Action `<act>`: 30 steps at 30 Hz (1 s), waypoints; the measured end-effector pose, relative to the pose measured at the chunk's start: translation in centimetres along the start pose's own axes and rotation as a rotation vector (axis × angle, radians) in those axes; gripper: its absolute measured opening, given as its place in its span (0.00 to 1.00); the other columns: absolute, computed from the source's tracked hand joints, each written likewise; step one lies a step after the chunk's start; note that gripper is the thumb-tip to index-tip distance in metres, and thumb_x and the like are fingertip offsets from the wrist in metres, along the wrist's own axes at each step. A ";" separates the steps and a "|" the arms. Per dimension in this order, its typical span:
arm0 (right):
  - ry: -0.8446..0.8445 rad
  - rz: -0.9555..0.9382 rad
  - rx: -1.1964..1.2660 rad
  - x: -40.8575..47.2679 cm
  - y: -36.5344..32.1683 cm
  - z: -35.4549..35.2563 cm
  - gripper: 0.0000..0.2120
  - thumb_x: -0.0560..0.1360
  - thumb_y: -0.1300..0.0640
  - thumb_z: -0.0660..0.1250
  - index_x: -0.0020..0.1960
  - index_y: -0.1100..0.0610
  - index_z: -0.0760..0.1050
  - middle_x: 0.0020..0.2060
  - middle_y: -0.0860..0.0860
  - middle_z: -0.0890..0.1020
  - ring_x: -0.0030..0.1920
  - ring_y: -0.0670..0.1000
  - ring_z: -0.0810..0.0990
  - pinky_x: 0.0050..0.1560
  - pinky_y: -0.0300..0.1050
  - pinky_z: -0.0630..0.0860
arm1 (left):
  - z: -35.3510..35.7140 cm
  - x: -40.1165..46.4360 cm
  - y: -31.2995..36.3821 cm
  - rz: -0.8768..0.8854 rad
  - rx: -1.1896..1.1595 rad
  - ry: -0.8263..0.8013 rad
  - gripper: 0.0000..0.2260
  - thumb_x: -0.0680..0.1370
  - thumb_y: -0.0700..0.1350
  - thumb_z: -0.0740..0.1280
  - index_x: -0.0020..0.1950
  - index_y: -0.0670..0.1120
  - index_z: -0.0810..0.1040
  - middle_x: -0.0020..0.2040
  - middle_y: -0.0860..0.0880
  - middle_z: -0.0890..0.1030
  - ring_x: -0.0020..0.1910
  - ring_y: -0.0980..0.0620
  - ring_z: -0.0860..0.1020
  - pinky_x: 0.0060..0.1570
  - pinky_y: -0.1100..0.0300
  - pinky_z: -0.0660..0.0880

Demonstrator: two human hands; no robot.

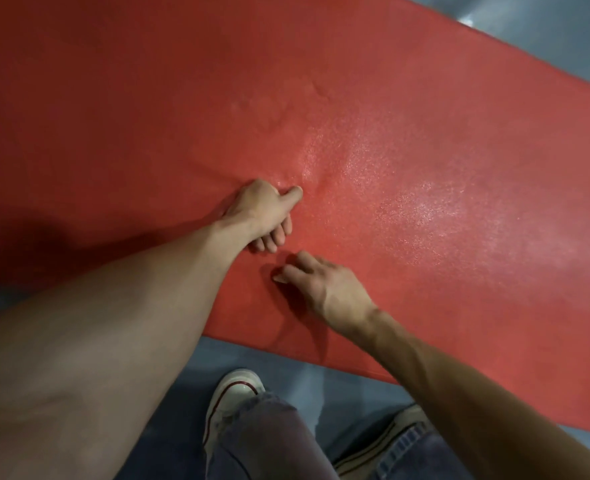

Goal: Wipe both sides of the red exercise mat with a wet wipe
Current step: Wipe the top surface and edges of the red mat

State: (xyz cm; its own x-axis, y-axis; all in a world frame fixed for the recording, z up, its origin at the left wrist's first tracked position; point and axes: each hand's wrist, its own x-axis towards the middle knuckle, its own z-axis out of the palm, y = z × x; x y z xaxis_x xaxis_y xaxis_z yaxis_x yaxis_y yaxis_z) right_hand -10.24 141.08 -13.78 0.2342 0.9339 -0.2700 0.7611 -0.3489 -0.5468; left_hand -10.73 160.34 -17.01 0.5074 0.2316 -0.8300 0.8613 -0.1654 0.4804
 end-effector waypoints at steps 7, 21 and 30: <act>0.440 0.449 -0.065 8.3 5.6 -5.8 0.11 0.82 0.46 0.62 0.51 0.55 0.73 0.44 0.54 0.74 0.36 0.60 0.79 0.33 0.54 0.77 | -0.5 -1.1 0.5 0.030 0.038 0.046 0.32 0.81 0.65 0.56 0.30 0.43 0.78 0.23 0.45 0.78 0.21 0.45 0.78 0.23 0.58 0.73; 0.302 0.311 -0.125 8.7 4.1 -5.4 0.13 0.81 0.43 0.61 0.56 0.52 0.74 0.47 0.53 0.75 0.43 0.60 0.81 0.37 0.56 0.79 | -6.4 -5.3 -8.0 0.016 0.411 0.173 0.35 0.84 0.64 0.53 0.27 0.44 0.81 0.22 0.45 0.78 0.22 0.51 0.78 0.34 0.60 0.71; -0.036 -0.172 -0.128 1.9 -4.7 2.9 0.12 0.81 0.52 0.58 0.60 0.50 0.77 0.47 0.52 0.78 0.43 0.57 0.79 0.43 0.52 0.76 | -6.8 -4.9 -8.6 0.003 0.244 0.128 0.36 0.81 0.67 0.56 0.27 0.42 0.80 0.20 0.44 0.74 0.18 0.46 0.73 0.29 0.53 0.77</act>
State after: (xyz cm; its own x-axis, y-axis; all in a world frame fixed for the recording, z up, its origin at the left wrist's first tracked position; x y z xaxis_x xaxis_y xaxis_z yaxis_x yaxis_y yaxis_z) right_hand -15.13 144.29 -14.08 0.0741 0.9748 -0.2104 0.8592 -0.1695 -0.4827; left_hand -20.44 167.15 -15.20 0.5229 0.3474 -0.7784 0.8357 -0.3888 0.3879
